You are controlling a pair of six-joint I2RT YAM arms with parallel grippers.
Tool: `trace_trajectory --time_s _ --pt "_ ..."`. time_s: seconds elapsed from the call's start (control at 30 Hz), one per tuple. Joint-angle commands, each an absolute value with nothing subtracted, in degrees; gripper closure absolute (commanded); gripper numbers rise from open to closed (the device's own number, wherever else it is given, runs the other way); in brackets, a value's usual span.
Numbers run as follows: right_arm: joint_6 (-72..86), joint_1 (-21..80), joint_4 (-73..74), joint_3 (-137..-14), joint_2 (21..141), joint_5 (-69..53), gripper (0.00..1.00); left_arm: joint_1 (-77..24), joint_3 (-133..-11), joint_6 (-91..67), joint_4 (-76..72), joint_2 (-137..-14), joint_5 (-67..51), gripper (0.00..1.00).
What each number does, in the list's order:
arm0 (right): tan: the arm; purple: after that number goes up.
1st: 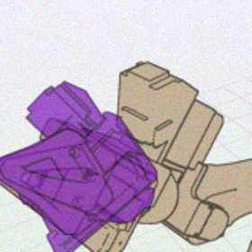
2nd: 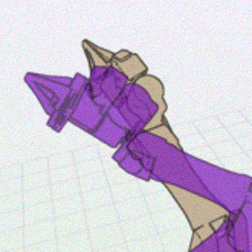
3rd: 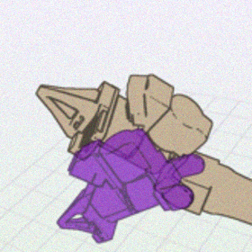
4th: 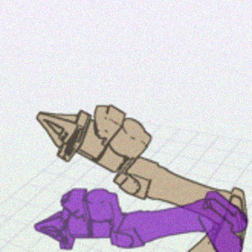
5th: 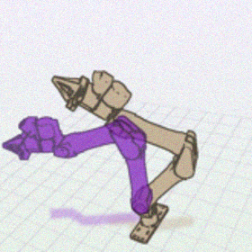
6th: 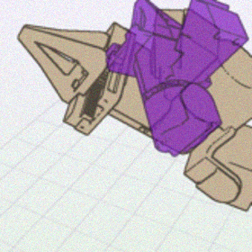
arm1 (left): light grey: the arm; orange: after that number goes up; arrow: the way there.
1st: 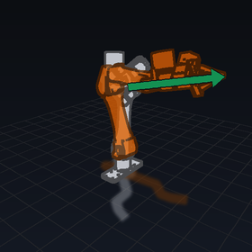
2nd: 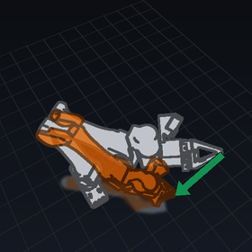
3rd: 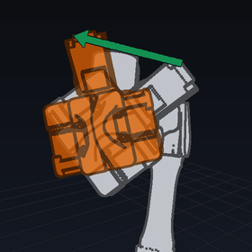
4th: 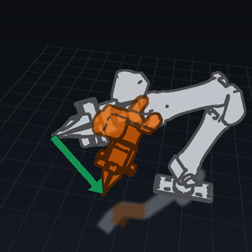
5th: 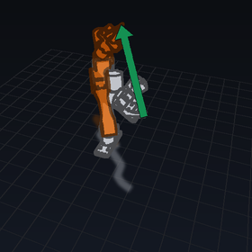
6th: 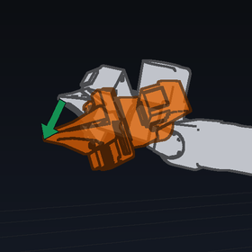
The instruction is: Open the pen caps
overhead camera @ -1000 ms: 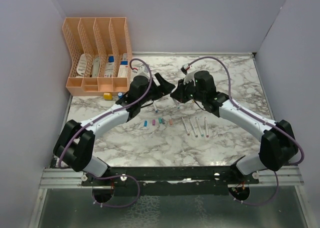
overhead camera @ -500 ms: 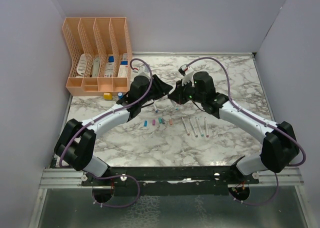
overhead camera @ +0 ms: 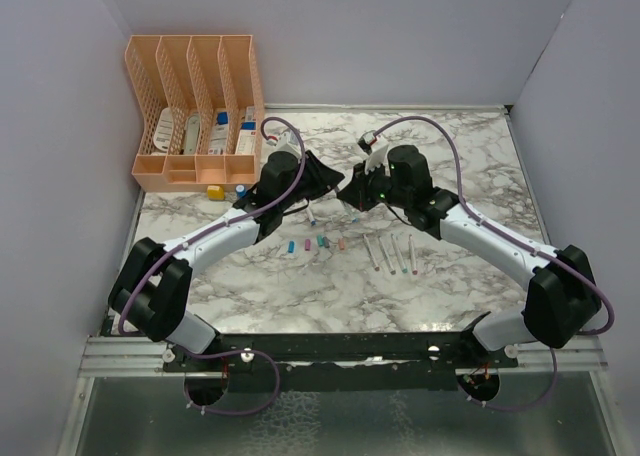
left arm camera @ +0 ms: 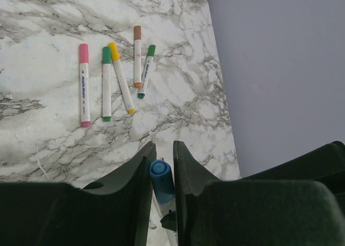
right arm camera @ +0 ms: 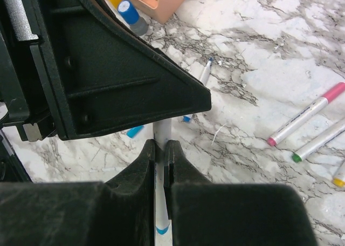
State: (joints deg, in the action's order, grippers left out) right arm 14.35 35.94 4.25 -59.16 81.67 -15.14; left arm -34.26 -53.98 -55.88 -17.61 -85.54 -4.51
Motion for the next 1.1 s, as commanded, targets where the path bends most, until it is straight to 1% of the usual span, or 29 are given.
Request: trace_trajectory --time_s 0.0,0.03,0.07,0.1,0.13,0.17,0.2,0.27,0.33,0.37,0.4,0.53,0.73,0.97,1.03,1.07 --pt "13.3 36.3 3.2 -58.9 79.9 -16.2 0.99 -34.5 -55.4 -55.7 -19.5 -85.3 -4.7 0.79" --pt "13.2 36.3 3.3 -58.9 79.9 -16.2 0.99 -34.5 -55.5 -55.8 -19.6 -85.3 -4.7 0.81" --pt "13.2 36.3 3.3 -58.8 79.9 -16.2 0.99 -34.5 -55.4 -55.8 -19.6 -85.3 -4.7 0.86" --pt "13.2 36.3 3.3 -58.8 79.8 -16.2 0.99 -34.5 -55.5 -55.8 -19.6 -85.4 -4.7 0.95" --pt "13.2 36.3 3.3 -58.8 80.0 -16.1 0.99 -34.5 -55.5 -55.8 -19.5 -85.5 -4.9 1.0" --pt "13.2 36.3 3.5 -58.9 80.0 -15.9 0.98 -34.5 -55.6 -55.7 -19.6 -85.6 -5.1 1.0" --pt "13.2 36.3 3.8 -59.1 80.1 -15.7 0.91 -34.5 -55.6 -55.7 -19.6 -85.8 -5.4 1.0" --pt "13.1 36.3 4.5 -59.7 80.5 -15.6 0.67 -34.5 -55.6 -55.7 -19.5 -86.0 -5.8 1.0" --pt "13.1 36.3 5.1 -60.2 80.9 -15.5 0.56 -34.5 -55.6 -55.8 -19.6 -86.1 -6.0 1.0" --pt "13.0 36.3 5.2 -60.4 81.2 -15.5 0.52 -34.5 -55.5 -55.8 -19.6 -86.0 -6.0 1.0" --pt "12.9 36.3 5.4 -60.5 81.5 -15.4 0.51 -34.6 -55.6 -55.9 -19.6 -86.0 -6.1 1.0" --pt "13.1 36.3 5.2 -60.9 82.3 -15.4 0.5 -34.8 -55.8 -55.8 -19.6 -85.8 -6.2 1.0" --pt "13.1 36.3 5.1 -61.7 83.8 -16.0 0.56 -35.2 -56.1 -55.9 -19.7 -85.9 -6.2 1.0" --pt "13.2 36.3 4.8 -62.1 84.9 -16.4 0.72 -35.7 -56.4 -56.0 -19.9 -86.2 -6.1 1.0" --pt "13.3 36.3 4.7 -62.1 85.0 -16.3 0.79 -35.8 -56.6 -55.9 -19.9 -86.3 -6.2 1.0" --pt "13.2 36.3 4.6 -62.1 85.0 -16.2 0.87 -35.8 -56.7 -55.8 -19.9 -86.4 -6.1 1.0"
